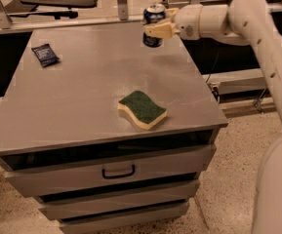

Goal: Pick pepsi can

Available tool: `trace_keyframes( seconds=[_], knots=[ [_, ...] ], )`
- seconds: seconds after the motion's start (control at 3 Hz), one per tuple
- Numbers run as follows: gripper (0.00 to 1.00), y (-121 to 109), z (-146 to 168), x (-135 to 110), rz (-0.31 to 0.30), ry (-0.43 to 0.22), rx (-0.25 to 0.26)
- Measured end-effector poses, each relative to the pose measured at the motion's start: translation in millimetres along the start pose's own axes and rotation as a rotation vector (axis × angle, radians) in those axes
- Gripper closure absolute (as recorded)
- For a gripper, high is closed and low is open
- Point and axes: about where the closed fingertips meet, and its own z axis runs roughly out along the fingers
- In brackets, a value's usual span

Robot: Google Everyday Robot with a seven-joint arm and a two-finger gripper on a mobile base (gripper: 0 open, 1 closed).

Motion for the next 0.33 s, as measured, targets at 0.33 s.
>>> trace_keyframes(
  seconds=[0.33],
  knots=[
    [1.0, -1.2, -6.1, -0.7, -0.008, -0.004, 0.006]
  ],
)
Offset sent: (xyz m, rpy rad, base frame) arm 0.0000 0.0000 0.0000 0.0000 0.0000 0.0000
